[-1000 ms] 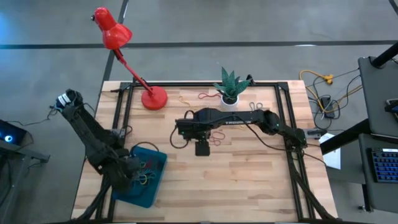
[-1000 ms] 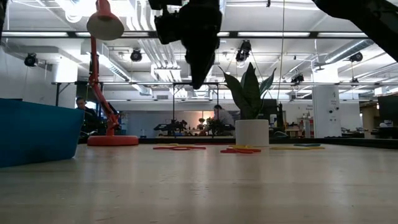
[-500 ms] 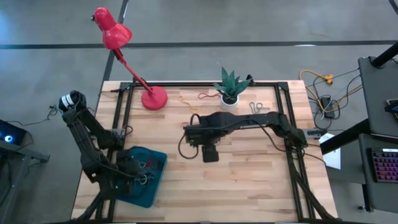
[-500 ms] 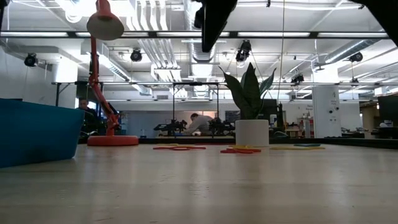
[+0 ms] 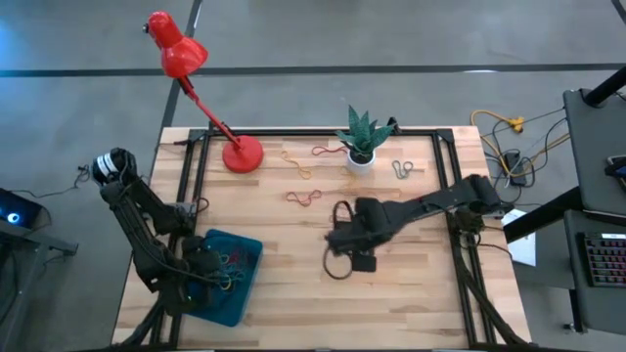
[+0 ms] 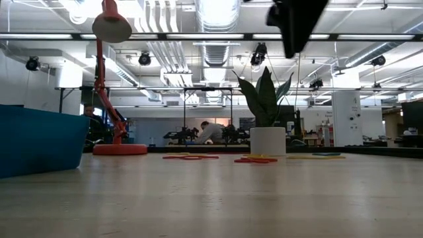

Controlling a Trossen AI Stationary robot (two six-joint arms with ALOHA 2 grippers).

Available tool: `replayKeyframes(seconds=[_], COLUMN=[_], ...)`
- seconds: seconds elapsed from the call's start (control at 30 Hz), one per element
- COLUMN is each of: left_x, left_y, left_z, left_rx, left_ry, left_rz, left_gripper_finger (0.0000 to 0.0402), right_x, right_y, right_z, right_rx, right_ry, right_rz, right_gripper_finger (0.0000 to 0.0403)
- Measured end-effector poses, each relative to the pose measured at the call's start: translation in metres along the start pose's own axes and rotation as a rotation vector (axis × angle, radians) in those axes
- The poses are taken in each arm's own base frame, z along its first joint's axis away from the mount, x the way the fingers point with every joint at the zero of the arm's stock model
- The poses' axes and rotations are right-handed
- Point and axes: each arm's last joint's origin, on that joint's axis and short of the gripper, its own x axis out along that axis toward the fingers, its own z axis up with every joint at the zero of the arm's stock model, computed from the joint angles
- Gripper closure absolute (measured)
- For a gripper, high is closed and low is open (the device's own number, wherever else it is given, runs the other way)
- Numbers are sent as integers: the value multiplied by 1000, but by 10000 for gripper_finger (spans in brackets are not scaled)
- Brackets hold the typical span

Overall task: Pick and place rubber bands into bin
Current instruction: Put the blue rubber band into the blue bin

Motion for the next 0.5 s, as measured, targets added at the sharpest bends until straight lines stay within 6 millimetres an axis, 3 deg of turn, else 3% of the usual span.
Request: replayKeyframes(seconds=[0.2,0.33,0.5], left_x=[-11,-28,-55], left_y=[-2,-7,0], left_z=[1,7,21], left_rx=[31,-7,-86], left_ry=[149,181,105], left_rz=[-96,-234,-365], left_gripper_finger=[147,137,137], right_x=[23,45,60], right_y=[15,13,-10], right_z=[-26,-25,-33], right_rx=[83,171,276], right_ry=[-34,-12,33], right_rz=[46,130,125], right_gripper_finger=[220,220,220])
